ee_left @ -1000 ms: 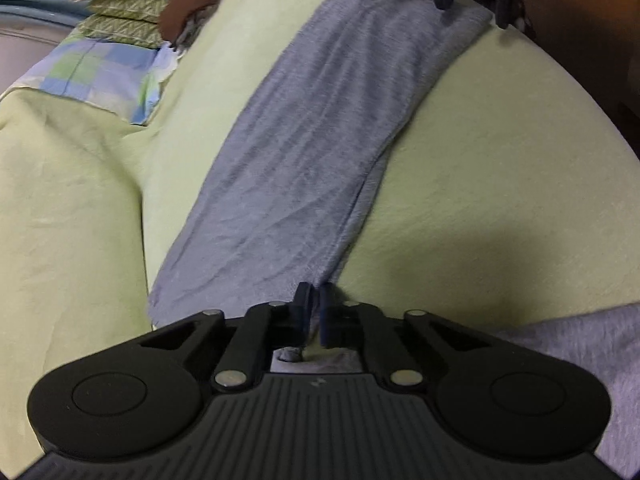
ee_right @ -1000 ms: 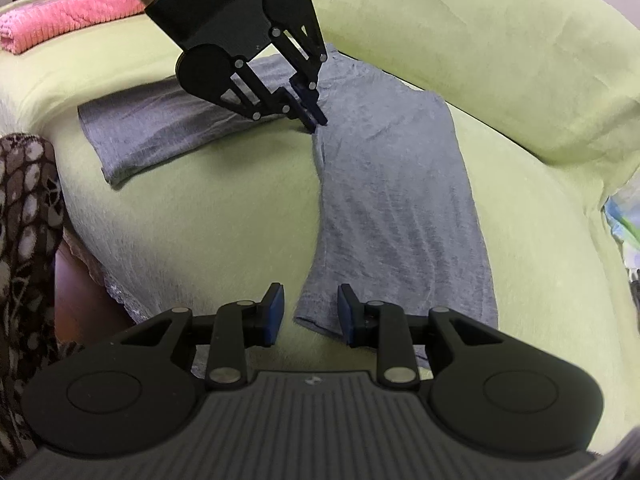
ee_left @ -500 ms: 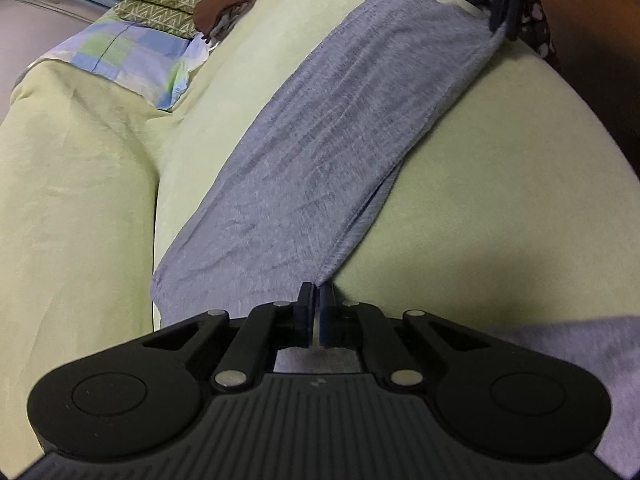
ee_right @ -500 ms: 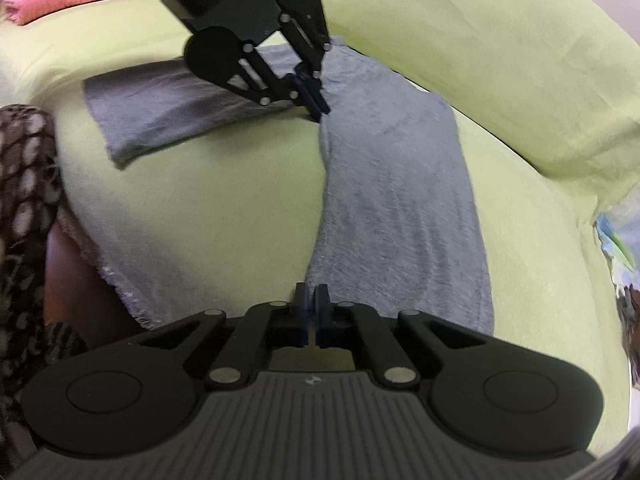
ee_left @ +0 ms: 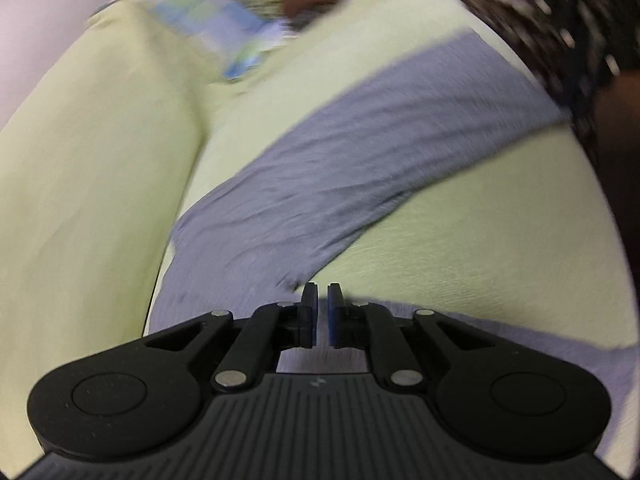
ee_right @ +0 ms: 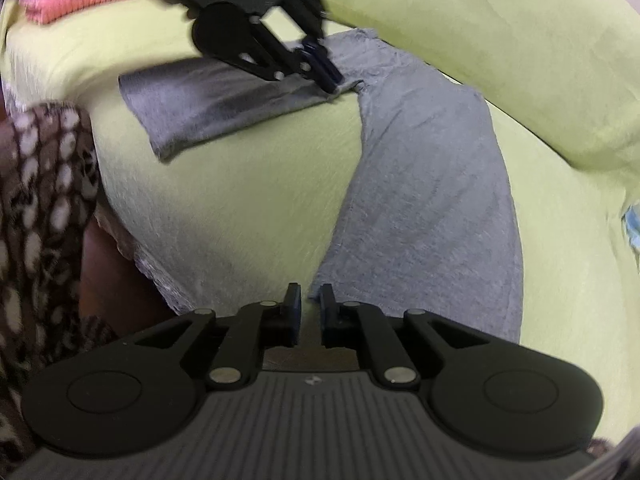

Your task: Fold clothes

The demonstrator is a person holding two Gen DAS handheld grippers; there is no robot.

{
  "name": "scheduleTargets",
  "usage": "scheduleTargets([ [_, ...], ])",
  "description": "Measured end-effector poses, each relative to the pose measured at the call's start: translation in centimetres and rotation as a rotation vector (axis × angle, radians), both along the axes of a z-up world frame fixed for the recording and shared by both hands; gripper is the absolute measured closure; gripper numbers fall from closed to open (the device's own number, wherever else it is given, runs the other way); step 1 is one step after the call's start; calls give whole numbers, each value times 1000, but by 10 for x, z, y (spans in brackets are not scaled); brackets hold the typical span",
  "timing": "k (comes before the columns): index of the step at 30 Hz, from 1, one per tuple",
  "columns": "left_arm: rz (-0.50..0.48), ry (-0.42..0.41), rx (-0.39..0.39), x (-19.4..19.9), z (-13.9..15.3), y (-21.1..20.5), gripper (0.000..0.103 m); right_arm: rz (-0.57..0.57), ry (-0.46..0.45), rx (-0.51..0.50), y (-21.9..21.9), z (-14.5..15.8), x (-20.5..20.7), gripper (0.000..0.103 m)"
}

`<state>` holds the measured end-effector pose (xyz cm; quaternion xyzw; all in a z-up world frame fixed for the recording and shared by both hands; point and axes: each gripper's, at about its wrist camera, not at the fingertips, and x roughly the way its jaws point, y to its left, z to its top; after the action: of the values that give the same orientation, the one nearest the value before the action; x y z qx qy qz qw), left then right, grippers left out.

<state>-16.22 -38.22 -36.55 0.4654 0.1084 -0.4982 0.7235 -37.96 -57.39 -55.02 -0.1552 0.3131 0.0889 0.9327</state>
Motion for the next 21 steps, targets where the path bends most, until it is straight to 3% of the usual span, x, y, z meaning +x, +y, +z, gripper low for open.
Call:
scheduleTargets([
  [5, 271, 120, -113, -4, 8, 55, 86, 23, -23, 66, 2, 7, 5, 94],
  [11, 593, 268, -202, -20, 2, 112, 85, 90, 7, 262, 16, 12, 29, 85],
  [14, 698, 386, -263, -26, -1, 129, 79, 96, 35, 367, 19, 13, 45, 83],
  [21, 765, 477, -314, -27, -6, 139, 79, 56, 104, 536, 28, 6, 74, 81],
])
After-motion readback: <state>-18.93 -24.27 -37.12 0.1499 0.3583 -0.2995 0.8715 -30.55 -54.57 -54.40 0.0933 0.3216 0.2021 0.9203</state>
